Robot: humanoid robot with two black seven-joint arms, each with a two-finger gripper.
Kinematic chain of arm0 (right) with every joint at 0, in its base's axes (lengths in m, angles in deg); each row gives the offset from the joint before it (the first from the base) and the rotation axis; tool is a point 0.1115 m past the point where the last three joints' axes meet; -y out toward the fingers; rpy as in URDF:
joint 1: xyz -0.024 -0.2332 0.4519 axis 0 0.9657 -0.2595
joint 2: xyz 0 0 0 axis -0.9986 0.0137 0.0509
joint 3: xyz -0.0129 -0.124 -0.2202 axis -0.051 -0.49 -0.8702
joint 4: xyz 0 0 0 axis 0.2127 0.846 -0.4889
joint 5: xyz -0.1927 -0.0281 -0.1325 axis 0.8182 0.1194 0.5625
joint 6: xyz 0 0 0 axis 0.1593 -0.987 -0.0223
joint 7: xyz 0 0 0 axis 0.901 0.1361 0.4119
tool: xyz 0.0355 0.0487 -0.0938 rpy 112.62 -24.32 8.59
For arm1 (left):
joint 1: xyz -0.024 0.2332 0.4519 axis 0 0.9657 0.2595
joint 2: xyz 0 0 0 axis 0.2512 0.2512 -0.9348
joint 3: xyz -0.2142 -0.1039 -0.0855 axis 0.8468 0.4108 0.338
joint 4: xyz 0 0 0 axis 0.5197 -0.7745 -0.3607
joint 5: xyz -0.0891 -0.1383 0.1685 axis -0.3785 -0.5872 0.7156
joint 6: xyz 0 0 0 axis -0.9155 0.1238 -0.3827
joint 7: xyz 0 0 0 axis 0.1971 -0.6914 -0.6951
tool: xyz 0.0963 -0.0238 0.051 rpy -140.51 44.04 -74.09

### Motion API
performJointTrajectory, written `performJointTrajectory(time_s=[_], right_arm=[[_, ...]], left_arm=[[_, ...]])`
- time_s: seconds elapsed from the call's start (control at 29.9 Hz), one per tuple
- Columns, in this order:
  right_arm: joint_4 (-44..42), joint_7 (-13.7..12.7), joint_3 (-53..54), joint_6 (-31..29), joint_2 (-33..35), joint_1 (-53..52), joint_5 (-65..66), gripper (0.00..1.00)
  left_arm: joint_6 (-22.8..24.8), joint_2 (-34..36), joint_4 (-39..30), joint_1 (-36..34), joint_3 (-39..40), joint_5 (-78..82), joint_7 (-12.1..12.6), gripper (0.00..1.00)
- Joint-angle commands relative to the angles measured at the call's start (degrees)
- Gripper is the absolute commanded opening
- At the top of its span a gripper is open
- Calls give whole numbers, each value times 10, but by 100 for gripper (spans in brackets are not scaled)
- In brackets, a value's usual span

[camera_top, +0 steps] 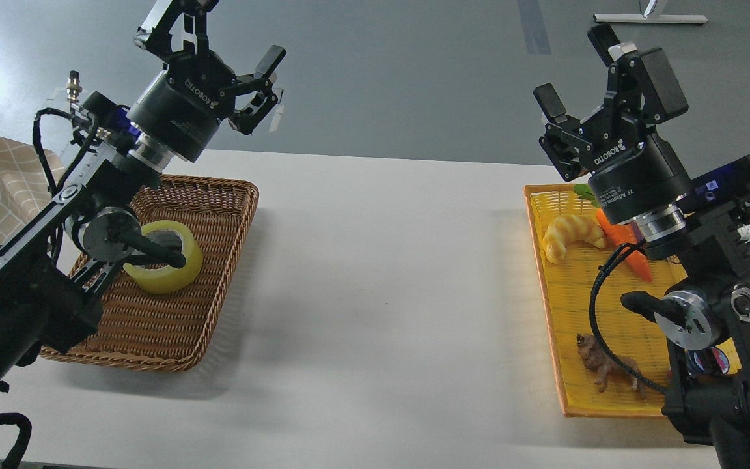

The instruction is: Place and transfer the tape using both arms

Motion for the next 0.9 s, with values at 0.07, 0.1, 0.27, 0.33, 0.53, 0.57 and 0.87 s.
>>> performJointTrajectory(time_s=[0.07,0.1,0.27,0.33,0.53,0.57,0.87], right_arm=[[-4,1,-13,0,-1,-13,-2,100],[-4,1,-15,0,-1,-13,-2,100],[-16,0,-16,1,-1,-31,-3,100],[-16,-1,-16,1,-1,-35,-3,100],[-16,-11,-15,-3,-1,-46,-10,100],[-17,-14,-14,-3,-1,-46,-17,100],[-24,-17,-17,-4,-1,-49,-89,100]], left_arm=[[16,-47,1,32,47,-5,32,98],[19,-50,0,36,51,-8,35,98],[25,-55,1,48,58,-29,48,98],[25,-58,1,51,58,-30,48,98],[25,-101,2,62,58,-27,67,98],[24,-113,2,63,60,-24,68,98],[-3,-159,1,74,61,-23,65,98]])
